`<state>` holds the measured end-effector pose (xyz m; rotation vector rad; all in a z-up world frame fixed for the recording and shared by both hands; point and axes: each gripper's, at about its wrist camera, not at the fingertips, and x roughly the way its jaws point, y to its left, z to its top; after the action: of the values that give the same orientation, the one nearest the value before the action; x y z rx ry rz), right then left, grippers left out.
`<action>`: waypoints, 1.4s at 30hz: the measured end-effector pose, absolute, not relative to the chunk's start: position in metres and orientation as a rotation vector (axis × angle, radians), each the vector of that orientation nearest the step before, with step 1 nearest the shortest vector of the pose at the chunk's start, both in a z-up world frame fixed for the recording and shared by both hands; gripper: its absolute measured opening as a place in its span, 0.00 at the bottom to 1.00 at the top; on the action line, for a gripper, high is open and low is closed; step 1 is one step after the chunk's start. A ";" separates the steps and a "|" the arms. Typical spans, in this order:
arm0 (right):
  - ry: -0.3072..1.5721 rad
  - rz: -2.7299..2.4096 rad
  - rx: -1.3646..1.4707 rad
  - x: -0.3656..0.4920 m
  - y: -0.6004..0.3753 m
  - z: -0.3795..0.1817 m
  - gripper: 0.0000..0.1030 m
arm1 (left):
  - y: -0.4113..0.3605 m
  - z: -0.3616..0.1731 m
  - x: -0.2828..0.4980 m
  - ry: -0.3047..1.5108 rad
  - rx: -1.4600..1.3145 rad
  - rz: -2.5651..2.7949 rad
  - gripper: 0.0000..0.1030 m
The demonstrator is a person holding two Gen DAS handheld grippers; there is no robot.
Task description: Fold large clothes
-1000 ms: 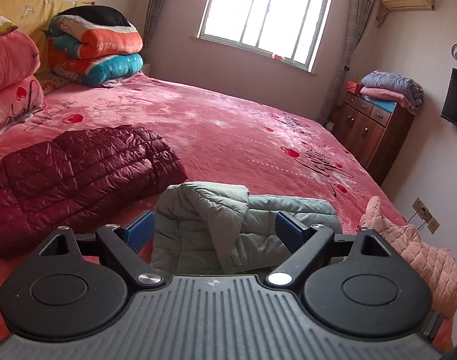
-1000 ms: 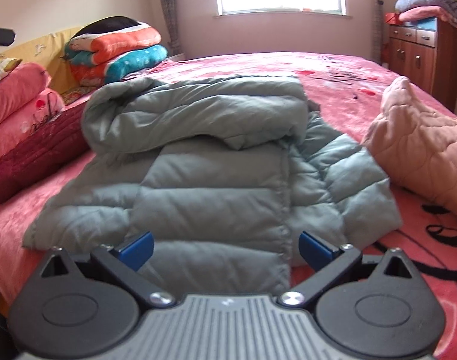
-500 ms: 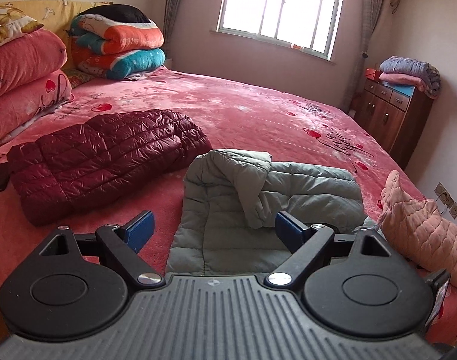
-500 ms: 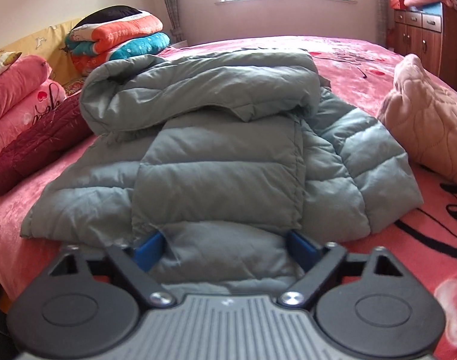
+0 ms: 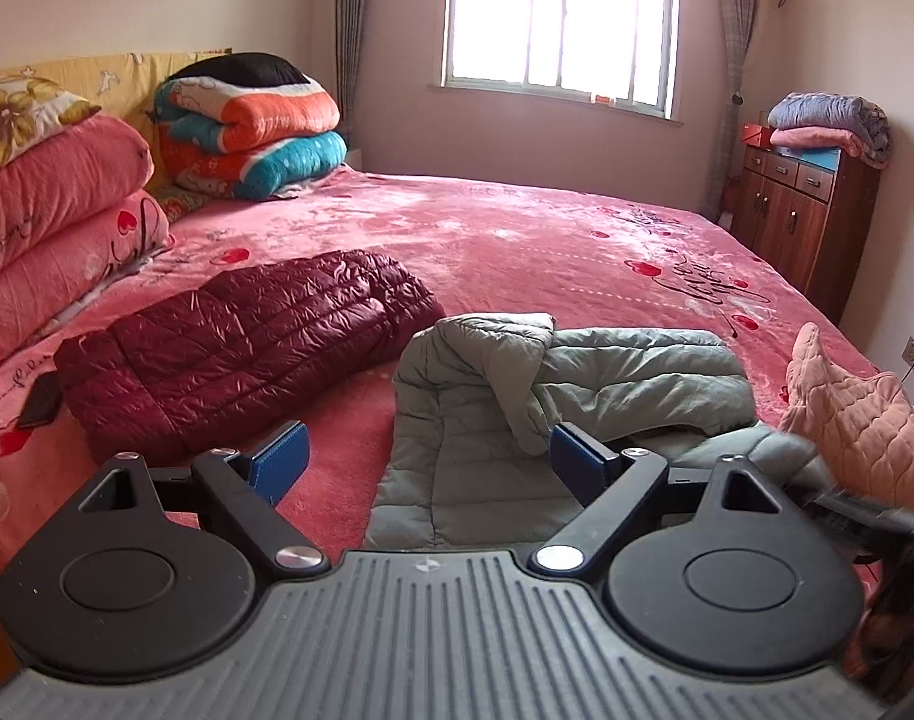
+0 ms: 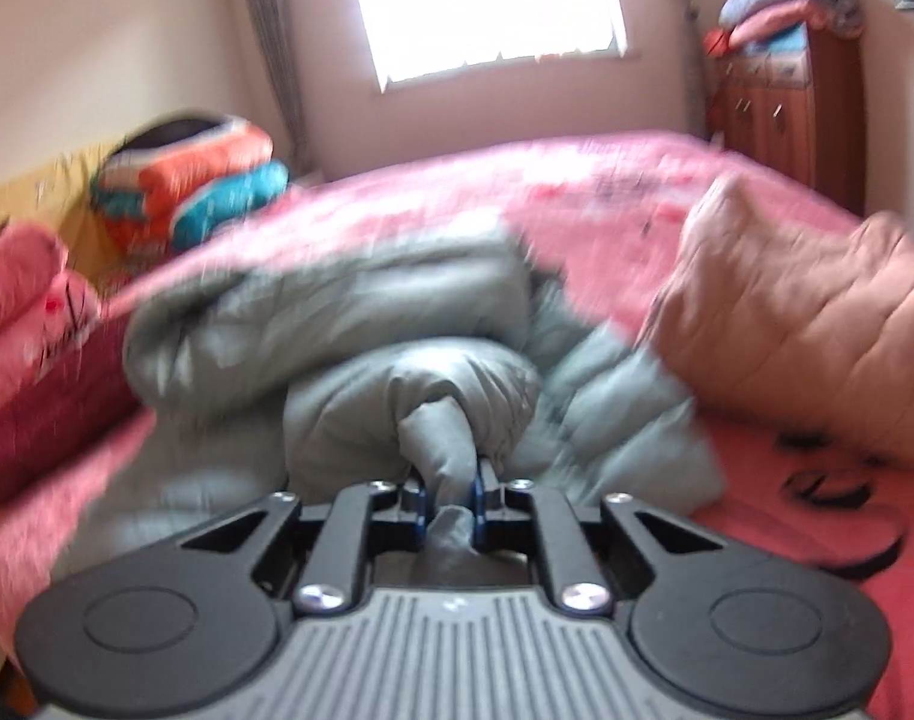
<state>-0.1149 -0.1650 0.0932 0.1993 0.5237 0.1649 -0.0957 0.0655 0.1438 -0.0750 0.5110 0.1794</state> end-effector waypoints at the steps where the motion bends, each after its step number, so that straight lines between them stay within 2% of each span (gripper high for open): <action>1: 0.496 0.147 0.203 -0.116 -0.171 0.101 0.09 | 0.065 0.141 -0.094 0.508 -0.068 0.179 1.00; 8: 0.303 -0.039 0.281 -0.119 -0.245 0.165 0.09 | 0.059 0.123 -0.066 0.511 -0.052 0.137 1.00; 14: 0.233 -0.202 0.191 -0.091 -0.300 0.199 0.09 | 0.065 0.111 -0.044 0.480 -0.048 0.136 1.00; 19: 0.260 -0.327 0.118 -0.056 -0.336 0.201 0.09 | 0.079 0.103 -0.022 0.458 -0.073 0.164 1.00; 26: 0.377 -0.418 0.053 -0.017 -0.353 0.174 0.11 | 0.104 0.088 0.007 0.440 -0.133 0.222 1.00; 29: 0.425 -0.423 0.016 -0.007 -0.344 0.157 0.21 | 0.117 0.081 0.017 0.439 -0.169 0.248 1.00; 31: 0.453 -0.422 -0.013 -0.003 -0.337 0.149 0.31 | 0.126 0.076 0.024 0.438 -0.182 0.266 1.00; 33: 0.467 -0.428 -0.032 -0.003 -0.330 0.143 0.50 | 0.134 0.072 0.030 0.432 -0.184 0.287 1.00; 36: 0.467 -0.429 -0.052 -0.011 -0.318 0.142 0.70 | 0.146 0.069 0.036 0.413 -0.199 0.323 1.00; 38: 0.453 -0.433 -0.081 -0.021 -0.310 0.146 0.78 | 0.153 0.068 0.039 0.396 -0.196 0.349 1.00; 42: 0.430 -0.418 -0.080 -0.036 -0.296 0.161 0.80 | 0.163 0.064 0.046 0.378 -0.182 0.387 1.00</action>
<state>-0.0363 -0.2964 0.1607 -0.0803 0.4304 -0.4183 0.0463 0.1633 0.0645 -0.1821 0.3781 0.3874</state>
